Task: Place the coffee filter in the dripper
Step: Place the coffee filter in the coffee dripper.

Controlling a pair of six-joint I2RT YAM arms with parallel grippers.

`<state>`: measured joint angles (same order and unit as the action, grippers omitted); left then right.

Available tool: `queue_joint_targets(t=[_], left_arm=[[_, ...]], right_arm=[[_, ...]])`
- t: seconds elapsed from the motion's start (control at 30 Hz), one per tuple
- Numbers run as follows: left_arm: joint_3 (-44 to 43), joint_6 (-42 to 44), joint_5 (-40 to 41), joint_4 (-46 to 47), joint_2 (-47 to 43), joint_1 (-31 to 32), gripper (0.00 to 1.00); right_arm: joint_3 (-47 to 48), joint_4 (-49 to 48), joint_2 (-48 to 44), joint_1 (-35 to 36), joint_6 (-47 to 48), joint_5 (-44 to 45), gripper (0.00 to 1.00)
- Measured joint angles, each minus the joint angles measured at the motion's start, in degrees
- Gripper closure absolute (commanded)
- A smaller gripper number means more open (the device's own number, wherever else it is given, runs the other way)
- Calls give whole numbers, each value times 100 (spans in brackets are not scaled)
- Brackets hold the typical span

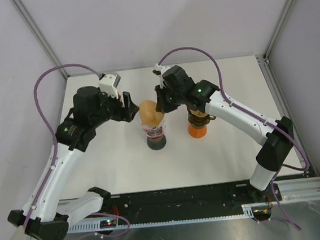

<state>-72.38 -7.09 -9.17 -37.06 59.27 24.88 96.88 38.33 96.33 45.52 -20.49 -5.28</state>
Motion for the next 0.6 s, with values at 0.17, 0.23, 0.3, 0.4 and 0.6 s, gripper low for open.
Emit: queue_joint_targets(t=[0.17, 0.23, 0.3, 0.4, 0.6], left_arm=[[227, -98, 4, 271, 236, 0, 29], [326, -155, 2, 374, 289, -2, 30], [374, -205, 2, 472, 339, -2, 31], [426, -249, 4, 632, 402, -4, 33], [597, -308, -4, 876, 516, -4, 40]], right_arm=[[-44, -63, 68, 52, 92, 190, 100], [-52, -70, 74, 96, 138, 350, 100], [-52, -90, 74, 157, 212, 494, 100], [-55, -96, 74, 236, 297, 667, 100], [-85, -160, 74, 319, 444, 870, 99]])
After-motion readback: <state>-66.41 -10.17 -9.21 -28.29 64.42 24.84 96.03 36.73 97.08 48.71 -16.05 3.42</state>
